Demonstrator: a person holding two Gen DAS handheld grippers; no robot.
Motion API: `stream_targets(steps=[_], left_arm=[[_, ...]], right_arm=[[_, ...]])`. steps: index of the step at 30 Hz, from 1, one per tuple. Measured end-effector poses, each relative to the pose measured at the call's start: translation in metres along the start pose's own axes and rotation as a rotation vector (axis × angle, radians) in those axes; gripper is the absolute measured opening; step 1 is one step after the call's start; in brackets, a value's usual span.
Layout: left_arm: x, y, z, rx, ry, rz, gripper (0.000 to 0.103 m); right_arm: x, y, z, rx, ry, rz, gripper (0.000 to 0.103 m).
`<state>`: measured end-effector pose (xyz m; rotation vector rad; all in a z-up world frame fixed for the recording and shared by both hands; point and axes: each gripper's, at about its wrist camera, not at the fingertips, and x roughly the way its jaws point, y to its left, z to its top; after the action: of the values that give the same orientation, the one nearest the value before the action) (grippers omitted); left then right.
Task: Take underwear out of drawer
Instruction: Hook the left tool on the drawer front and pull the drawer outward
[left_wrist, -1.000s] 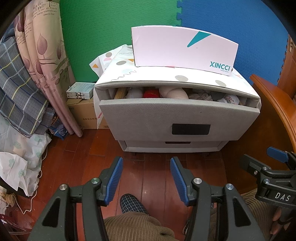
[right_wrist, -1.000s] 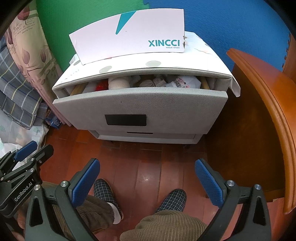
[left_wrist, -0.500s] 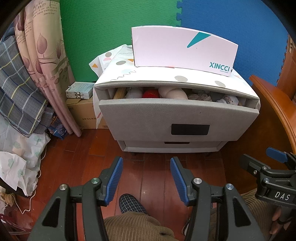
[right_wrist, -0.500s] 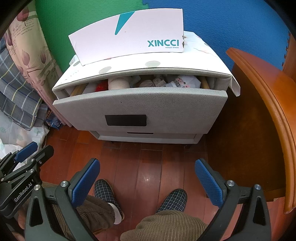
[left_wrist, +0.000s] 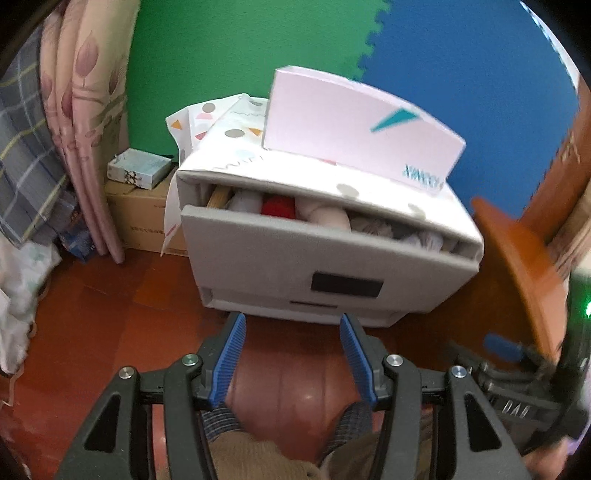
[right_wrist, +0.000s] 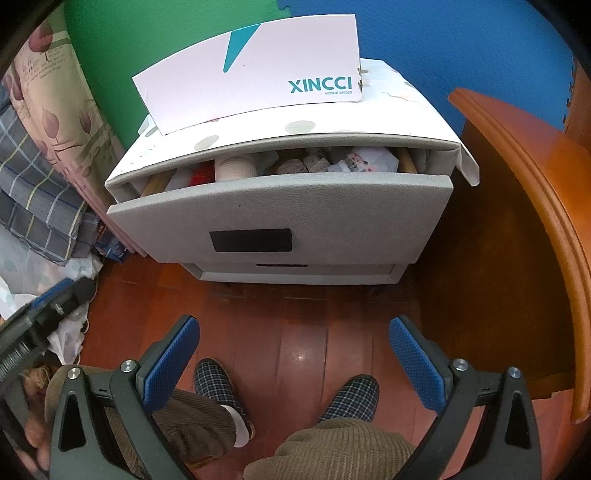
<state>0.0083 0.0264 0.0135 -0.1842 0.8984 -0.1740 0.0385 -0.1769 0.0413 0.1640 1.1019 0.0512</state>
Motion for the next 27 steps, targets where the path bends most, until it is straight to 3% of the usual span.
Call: stream_targets(steps=[10,15,20,27], left_arm=[[0.028,0.052,0.048,-0.248,0.056,-0.144,0.054],[0.052,0.080,0.063,-0.422,0.112,-0.217,0.060],[0.072,0.097,0.076,-0.529,0.154,-0.240,0.069],[0.102,0.113,0.083,-0.680,0.228,-0.231,0.069]], right_arm=[[0.001,-0.010,0.000,0.031,0.011,0.025,0.102],[0.003,-0.017,0.001,0.053,0.020,0.041,0.102],[0.006,-0.019,0.001,0.062,0.031,0.059,0.102],[0.004,-0.026,0.000,0.088,0.022,0.095,0.102]])
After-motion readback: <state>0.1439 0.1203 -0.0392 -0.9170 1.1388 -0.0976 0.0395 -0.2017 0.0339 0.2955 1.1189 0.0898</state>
